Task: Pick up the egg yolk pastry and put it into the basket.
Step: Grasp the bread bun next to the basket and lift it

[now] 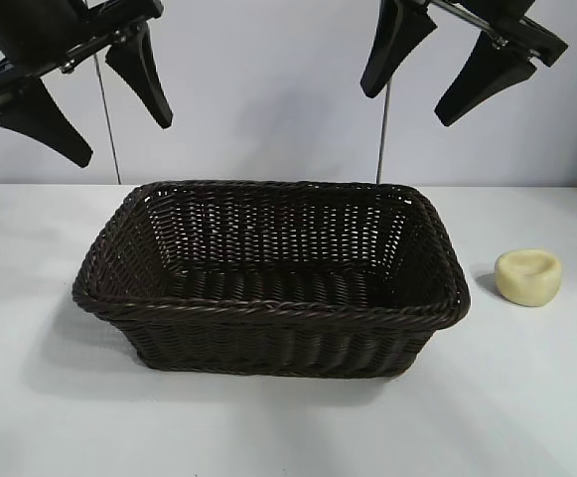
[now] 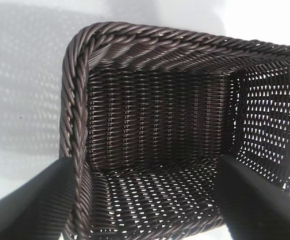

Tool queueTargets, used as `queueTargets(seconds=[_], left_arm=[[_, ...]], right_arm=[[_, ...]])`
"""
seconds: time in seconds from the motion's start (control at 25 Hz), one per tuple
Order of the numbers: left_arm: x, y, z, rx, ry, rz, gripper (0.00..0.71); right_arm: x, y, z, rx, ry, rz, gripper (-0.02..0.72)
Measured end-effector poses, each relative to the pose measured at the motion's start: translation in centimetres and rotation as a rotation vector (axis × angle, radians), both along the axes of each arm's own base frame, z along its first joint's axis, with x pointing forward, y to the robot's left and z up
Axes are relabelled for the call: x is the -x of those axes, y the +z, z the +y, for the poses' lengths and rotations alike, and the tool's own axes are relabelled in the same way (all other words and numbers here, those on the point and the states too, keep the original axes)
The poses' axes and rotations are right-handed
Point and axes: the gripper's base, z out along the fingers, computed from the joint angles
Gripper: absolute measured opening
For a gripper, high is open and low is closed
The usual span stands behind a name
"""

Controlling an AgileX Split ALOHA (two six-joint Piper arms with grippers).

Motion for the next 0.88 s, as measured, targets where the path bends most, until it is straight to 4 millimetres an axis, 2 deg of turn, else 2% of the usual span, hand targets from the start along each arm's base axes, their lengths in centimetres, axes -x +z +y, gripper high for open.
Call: queueTargets(seconds=[0.2, 0.56, 0.68, 0.76, 0.88], left_arm=[[0.0, 0.0, 0.0, 0.000, 0.000, 0.001, 0.561], [0.0, 0.0, 0.0, 0.000, -0.001, 0.002, 0.561], [0.0, 0.0, 0.0, 0.004, 0.003, -0.003, 0.561], [0.0, 0.0, 0.0, 0.004, 0.003, -0.004, 0.561], [0.0, 0.0, 0.0, 0.004, 0.003, -0.004, 0.561]], right_arm=[[-0.2, -0.2, -1.3, 0.068, -0.011, -0.003, 0.558], [-1.3, -0.5, -9.6, 0.169, -0.195, 0.019, 0.558], [-1.4, -0.6, -11.5, 0.182, -0.255, 0.024, 0.558], [-1.6, -1.1, -12.2, 0.180, -0.278, 0.036, 0.558], [-2.5, -3.1, -12.4, 0.183, -0.280, 0.087, 0.558]])
